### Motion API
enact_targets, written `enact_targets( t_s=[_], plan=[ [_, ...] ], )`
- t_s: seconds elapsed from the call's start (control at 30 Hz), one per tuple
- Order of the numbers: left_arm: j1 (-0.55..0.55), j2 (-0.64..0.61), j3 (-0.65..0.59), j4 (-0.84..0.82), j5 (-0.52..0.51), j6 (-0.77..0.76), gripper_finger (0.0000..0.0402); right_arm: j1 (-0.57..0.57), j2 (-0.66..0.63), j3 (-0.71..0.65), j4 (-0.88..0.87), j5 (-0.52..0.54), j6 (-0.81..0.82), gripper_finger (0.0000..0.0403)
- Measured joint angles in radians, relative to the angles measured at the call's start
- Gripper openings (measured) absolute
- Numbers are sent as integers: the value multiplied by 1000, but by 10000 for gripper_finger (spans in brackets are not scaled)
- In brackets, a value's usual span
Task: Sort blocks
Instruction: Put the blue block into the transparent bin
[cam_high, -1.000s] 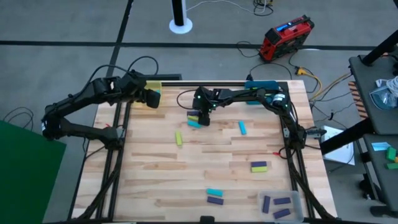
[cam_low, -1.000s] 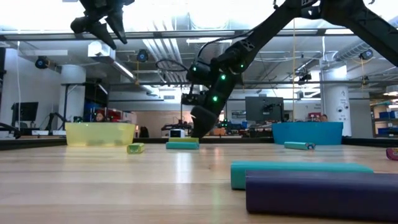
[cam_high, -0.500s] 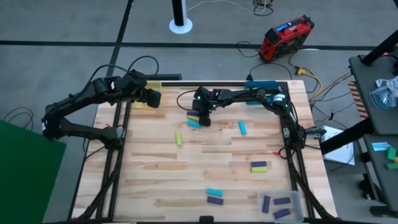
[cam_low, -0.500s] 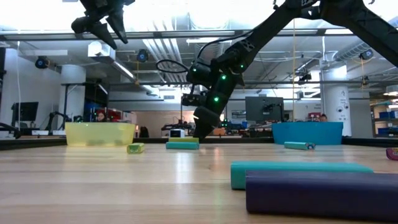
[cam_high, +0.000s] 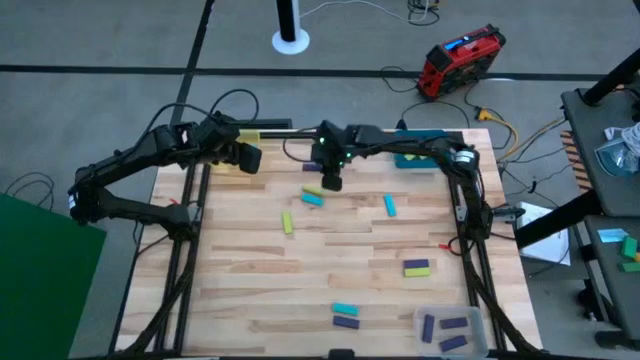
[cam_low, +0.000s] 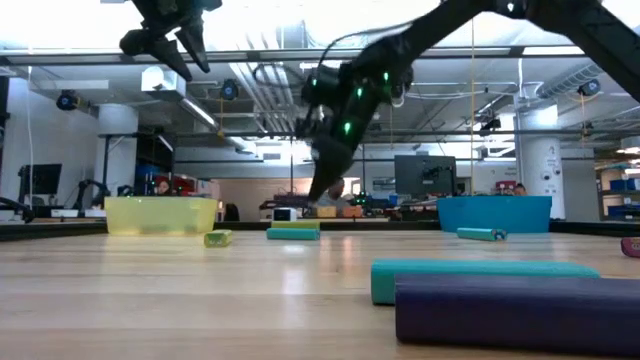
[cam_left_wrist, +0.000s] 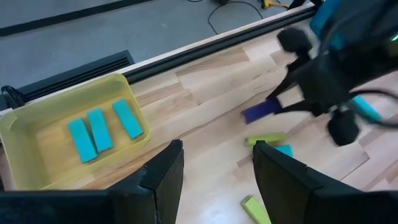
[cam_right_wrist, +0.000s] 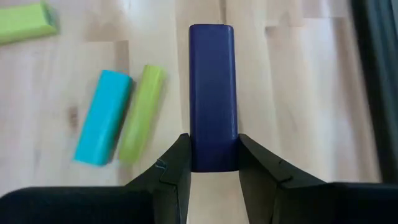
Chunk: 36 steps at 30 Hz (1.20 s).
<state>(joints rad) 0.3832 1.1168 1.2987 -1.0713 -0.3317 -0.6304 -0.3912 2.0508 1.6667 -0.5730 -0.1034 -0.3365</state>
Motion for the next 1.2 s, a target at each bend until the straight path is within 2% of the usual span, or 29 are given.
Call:
enact_targets(
  t_s=[0.2, 0.33, 0.47, 0.6, 0.77, 0.97, 1.07, 1.2],
  plan=[
    [0, -1, 9, 8, 1, 47, 170, 3, -136, 120, -302, 24, 35, 95],
    [0, -3, 29, 41, 1, 61, 170, 30, -270, 173, -582, -6, 152, 95],
    [0, -1, 51, 81, 2, 135, 170, 121, -419, 172, -762, -33, 284, 95],
    [0, -1, 70, 96, 1, 178, 170, 273, -546, 167, -900, -37, 432, 95],
    [0, 0, 82, 111, 2, 195, 170, 511, -645, 162, -1001, -43, 640, 95],
    [0, 2, 82, 111, 6, 203, 170, 770, -699, 114, -996, -207, 839, 95],
    [0, 2, 81, 111, 9, 206, 170, 862, -711, 81, -997, -255, 966, 95],
    [0, 3, 81, 111, 9, 205, 170, 961, -714, 2, -998, -370, 1084, 95]
  ],
)
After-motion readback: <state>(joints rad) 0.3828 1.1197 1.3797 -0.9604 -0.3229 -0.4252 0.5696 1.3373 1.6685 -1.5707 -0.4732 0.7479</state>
